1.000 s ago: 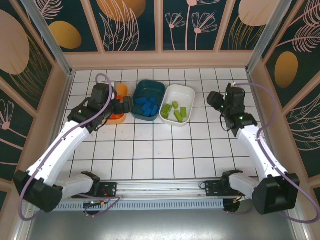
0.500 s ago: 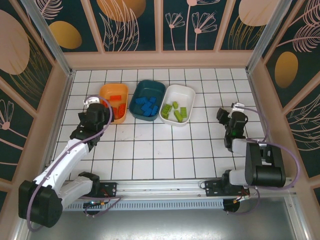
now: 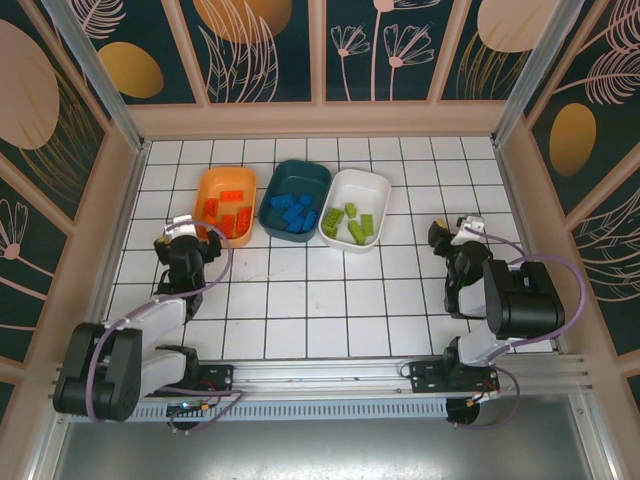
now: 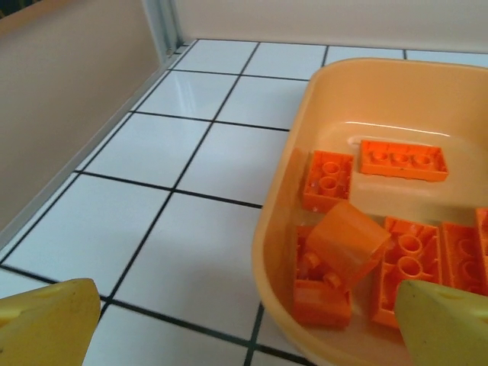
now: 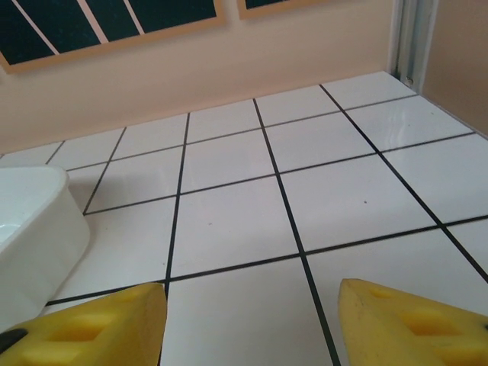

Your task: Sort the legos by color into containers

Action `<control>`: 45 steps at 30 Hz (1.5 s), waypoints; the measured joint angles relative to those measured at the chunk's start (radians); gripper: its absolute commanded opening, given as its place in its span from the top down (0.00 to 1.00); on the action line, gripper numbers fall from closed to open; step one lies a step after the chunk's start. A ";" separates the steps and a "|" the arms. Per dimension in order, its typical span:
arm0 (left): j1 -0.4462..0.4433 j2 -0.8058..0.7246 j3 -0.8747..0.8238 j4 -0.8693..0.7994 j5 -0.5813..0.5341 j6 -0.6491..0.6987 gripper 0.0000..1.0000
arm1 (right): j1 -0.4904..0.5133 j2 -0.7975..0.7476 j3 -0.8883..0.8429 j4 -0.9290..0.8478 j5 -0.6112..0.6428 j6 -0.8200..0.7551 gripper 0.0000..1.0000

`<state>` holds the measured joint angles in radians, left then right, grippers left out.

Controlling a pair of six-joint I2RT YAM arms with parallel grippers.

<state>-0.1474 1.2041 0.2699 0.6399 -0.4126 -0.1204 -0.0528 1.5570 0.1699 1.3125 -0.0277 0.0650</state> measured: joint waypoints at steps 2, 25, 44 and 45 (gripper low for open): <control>0.001 0.063 0.000 0.102 0.017 0.014 0.01 | 0.000 0.000 0.003 0.008 -0.001 -0.004 0.33; 0.126 0.315 -0.034 0.578 0.226 0.055 0.01 | 0.006 0.000 0.025 0.007 0.010 -0.015 0.01; 0.126 0.315 -0.034 0.591 0.230 0.055 0.01 | 0.034 0.000 0.025 0.007 0.031 -0.035 0.01; 0.126 0.315 -0.034 0.591 0.230 0.055 0.01 | 0.034 0.000 0.025 0.007 0.031 -0.037 0.01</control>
<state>-0.0212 1.5192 0.2363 1.2308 -0.1822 -0.0654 -0.0185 1.5570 0.1947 1.3193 0.0032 0.0277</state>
